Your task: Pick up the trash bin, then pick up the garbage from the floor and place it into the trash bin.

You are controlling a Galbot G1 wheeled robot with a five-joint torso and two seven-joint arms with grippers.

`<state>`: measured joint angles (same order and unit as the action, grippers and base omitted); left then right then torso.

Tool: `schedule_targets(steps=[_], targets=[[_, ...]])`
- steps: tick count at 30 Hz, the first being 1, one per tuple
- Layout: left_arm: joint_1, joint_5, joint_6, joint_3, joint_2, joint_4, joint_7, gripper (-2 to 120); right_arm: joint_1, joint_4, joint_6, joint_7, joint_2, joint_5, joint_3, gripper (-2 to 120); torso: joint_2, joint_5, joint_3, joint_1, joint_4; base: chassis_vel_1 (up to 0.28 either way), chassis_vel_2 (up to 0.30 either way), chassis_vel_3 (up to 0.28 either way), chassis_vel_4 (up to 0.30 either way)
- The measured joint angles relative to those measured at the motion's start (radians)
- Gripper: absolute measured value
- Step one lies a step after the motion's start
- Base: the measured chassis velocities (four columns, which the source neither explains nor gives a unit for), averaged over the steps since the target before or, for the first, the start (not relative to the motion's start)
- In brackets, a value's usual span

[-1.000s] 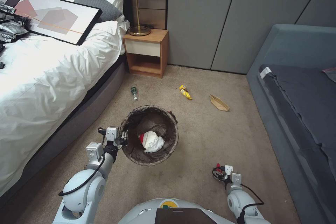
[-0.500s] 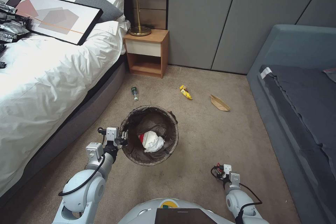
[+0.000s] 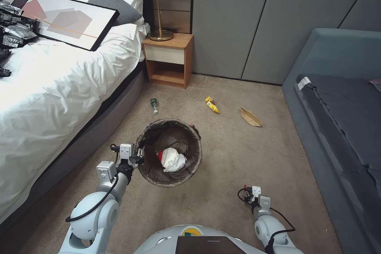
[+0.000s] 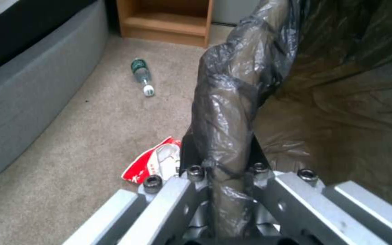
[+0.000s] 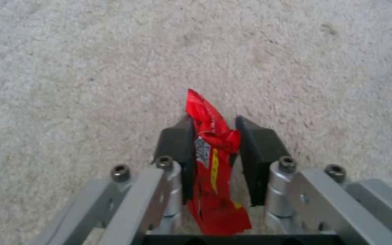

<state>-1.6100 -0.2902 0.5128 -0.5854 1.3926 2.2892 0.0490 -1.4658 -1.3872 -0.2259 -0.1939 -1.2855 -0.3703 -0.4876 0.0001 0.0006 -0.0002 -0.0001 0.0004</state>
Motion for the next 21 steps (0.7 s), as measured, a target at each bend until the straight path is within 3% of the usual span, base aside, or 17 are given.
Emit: schedule_targets(steps=[4,6,9,21], targets=[[0.001,-0.004,0.000,-0.003,0.000,0.000,0.000,0,-0.001,0.001,0.001,0.001,0.000,0.003,0.000,9,0.000,0.0000,0.000,0.000,0.0002,0.000,0.000,0.000,0.000],[0.002,-0.004,0.000,-0.003,0.001,-0.001,0.000,0,-0.003,0.009,0.003,-0.002,0.002,0.008,-0.013,0,0.000,-0.0030,0.000,0.000,-0.0006,0.000,0.000,0.000,0.000],[0.004,-0.005,0.001,-0.003,0.001,-0.001,0.000,0,-0.005,0.009,0.006,-0.003,0.002,0.010,-0.015,0,0.000,-0.0004,0.000,0.000,-0.0010,0.000,0.000,0.000,0.000],[0.003,-0.006,0.002,-0.004,0.001,0.001,0.000,0,-0.007,0.008,0.016,0.001,0.005,0.024,-0.020,0,0.000,-0.0005,0.000,0.000,-0.0006,0.000,0.000,0.000,0.000]])
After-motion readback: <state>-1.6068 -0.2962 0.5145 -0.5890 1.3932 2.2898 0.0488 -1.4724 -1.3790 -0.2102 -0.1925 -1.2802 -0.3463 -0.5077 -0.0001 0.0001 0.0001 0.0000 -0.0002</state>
